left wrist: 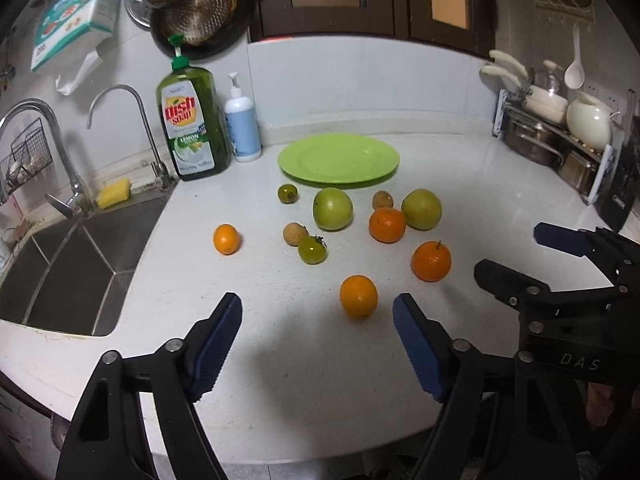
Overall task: Organize fruits
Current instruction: 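Move left gripper toward small orange while right gripper approaches a tangerine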
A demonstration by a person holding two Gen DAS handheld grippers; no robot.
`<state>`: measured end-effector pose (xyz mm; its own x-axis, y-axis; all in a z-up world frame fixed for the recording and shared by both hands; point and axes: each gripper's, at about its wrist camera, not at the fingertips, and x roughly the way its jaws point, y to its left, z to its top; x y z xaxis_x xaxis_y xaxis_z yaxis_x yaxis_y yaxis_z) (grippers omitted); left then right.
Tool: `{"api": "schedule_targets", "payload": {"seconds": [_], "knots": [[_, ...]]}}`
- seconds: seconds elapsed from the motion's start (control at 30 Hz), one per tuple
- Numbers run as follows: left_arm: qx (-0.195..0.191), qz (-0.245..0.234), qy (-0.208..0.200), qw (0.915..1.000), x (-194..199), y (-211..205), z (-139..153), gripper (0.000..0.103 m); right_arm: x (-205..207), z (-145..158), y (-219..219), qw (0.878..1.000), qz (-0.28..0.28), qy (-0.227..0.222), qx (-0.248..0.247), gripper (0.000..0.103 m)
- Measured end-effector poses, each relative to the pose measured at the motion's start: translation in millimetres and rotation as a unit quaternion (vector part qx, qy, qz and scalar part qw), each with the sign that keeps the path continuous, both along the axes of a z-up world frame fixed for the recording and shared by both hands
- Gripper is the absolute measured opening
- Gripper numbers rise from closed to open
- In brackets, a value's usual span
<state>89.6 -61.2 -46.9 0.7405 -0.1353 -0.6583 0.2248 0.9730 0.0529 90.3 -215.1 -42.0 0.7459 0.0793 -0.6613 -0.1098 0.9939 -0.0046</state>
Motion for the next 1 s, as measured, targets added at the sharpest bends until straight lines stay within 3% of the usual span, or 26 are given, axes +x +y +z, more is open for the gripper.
{"api": "schedule_targets", "payload": {"seconds": [0.3, 0.53, 0.6, 0.87, 1.0], "knots": [[-0.004, 0.003, 0.050, 0.9987, 36, -19, -27, 0.060, 48, -33, -3, 0.996, 0.059, 0.062, 0.016, 0.071], [-0.011, 0.004, 0.081, 0.9967, 50, -28, -43, 0.052, 63, -45, -8, 0.992, 0.080, 0.093, 0.025, 0.063], [-0.012, 0.006, 0.088, 0.9961, 54, -28, -47, 0.047, 67, -48, -8, 0.991, 0.085, 0.099, 0.027, 0.061], [-0.024, -0.001, 0.098, 0.9949, 59, -34, -52, 0.044, 74, -55, -7, 0.987, 0.106, 0.112, 0.033, 0.052], [-0.026, -0.005, 0.104, 0.9942, 62, -36, -55, 0.034, 77, -58, -6, 0.986, 0.113, 0.117, 0.036, 0.048]]}}
